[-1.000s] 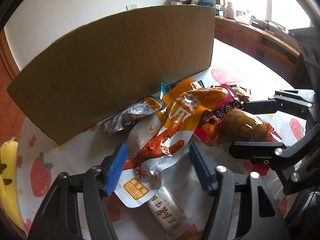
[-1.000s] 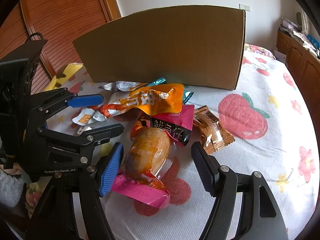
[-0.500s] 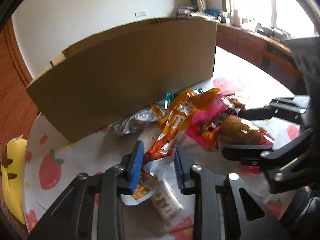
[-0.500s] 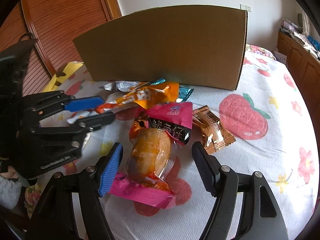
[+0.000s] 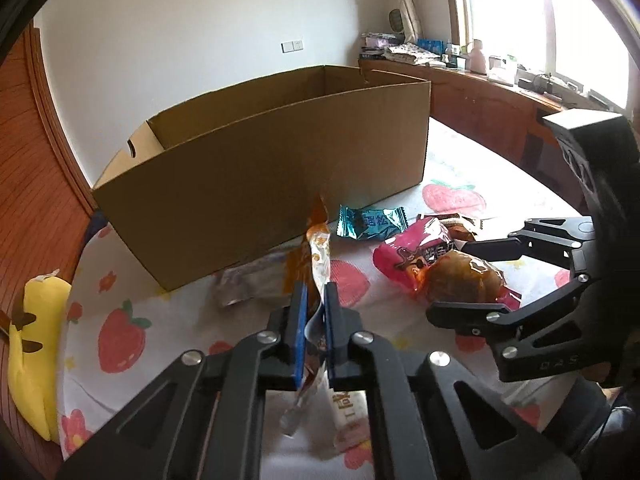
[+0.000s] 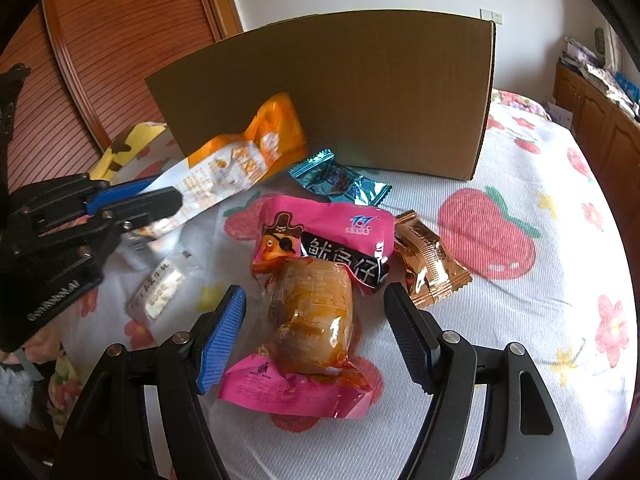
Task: Organize snacks
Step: 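Close right tool on pink-wrapped egg package while left tool lifts orange-and-white bag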
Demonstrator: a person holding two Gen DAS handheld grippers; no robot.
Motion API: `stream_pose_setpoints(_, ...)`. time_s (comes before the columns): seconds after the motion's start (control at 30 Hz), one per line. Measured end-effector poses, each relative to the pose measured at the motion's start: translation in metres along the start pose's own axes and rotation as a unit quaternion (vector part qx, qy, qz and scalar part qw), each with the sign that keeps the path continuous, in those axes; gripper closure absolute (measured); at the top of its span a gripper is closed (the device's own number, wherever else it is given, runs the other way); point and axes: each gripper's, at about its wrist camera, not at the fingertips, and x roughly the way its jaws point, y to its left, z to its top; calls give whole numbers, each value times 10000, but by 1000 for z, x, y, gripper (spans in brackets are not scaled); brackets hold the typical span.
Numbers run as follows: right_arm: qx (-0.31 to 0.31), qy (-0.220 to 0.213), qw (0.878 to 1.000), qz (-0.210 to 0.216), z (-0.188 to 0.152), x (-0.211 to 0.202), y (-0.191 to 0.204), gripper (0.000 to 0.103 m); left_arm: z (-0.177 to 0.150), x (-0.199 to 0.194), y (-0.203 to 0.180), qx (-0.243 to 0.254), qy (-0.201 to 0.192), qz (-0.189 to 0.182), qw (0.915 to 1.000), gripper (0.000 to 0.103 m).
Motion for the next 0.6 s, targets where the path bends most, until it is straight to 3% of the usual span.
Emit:
stream_pose_setpoints(0.13, -22, 2, 10000, -29, 0, 0, 1, 30, -1, -2, -2, -34, -2, 16, 10000, 100)
stream_pose_setpoints(0.6, -199, 25, 9988, -438, -1, 3, 8, 48, 2, -37, 8, -396, -415, -23, 9984, 100)
